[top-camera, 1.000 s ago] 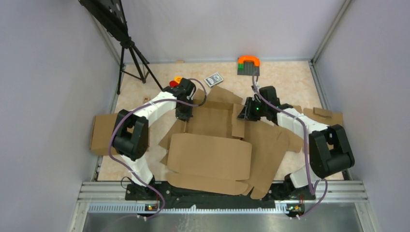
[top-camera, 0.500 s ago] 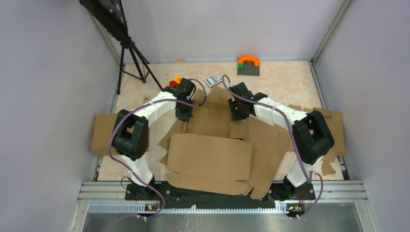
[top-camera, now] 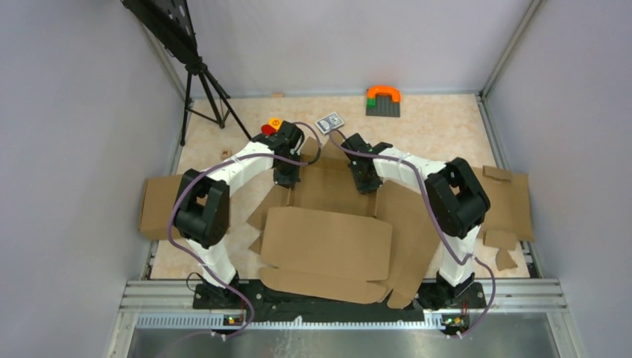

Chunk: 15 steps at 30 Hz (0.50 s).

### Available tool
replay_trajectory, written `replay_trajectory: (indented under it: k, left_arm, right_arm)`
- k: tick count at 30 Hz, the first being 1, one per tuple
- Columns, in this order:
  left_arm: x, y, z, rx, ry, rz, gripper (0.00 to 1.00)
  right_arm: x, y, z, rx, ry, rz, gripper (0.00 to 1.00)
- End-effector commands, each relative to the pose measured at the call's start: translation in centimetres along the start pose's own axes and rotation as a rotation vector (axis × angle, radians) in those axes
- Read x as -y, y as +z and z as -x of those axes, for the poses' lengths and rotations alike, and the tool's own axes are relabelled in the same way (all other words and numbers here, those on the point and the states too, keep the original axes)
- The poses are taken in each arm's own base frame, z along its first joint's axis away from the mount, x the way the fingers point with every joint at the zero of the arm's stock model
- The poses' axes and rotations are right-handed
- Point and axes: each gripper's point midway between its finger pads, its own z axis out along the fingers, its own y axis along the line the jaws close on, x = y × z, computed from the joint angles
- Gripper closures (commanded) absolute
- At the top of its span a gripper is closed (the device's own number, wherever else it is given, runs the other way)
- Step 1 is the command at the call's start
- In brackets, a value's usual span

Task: Fold the paper box
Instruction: Fold the paper box at the center of the board.

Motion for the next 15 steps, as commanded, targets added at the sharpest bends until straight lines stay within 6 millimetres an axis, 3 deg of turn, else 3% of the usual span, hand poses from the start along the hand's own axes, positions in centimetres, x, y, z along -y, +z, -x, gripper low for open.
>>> replay_trajectory:
  k: [1,10,15]
  left_arm:
    - [-0.2,-0.4,0.9,0.018,0.004,0.007,1.0]
    - [0.1,-0.2,0.8,0.009,-0.001,-0.006,1.0]
    - [0.0,-0.3,0.7,0.008,0.0,-0.003,1.0]
  right_arm:
    - [2.1,-0.8,0.4,-0.008,-0.065,-0.136,0.8]
    - [-1.3,-5.6,5.0,0.193,0.003,0.092,0.73]
    - [-1.7,-7.3,6.4,0.261,0.029,0.124,0.84]
